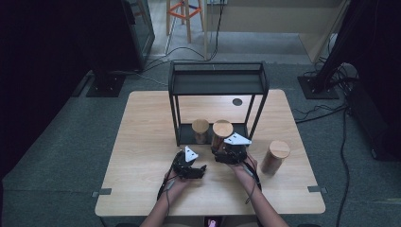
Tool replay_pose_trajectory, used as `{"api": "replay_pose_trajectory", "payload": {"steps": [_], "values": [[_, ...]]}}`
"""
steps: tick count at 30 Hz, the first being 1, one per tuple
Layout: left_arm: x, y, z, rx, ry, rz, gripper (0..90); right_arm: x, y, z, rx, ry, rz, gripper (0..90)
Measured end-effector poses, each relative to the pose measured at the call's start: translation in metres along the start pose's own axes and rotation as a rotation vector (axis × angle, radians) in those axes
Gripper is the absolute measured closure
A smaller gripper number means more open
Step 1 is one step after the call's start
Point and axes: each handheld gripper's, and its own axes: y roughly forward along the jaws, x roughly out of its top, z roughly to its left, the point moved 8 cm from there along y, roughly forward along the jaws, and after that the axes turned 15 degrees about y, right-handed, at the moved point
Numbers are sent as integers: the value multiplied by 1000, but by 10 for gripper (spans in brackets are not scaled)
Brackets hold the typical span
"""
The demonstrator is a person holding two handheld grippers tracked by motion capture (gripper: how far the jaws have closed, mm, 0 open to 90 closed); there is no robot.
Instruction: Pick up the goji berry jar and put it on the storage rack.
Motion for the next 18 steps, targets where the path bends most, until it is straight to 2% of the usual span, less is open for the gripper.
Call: {"api": "replay_pose_trajectory", "payload": {"steps": [18], "values": [[0, 0, 0, -1, -1, -1, 215, 10, 13, -6, -26, 28, 0, 247]]}}
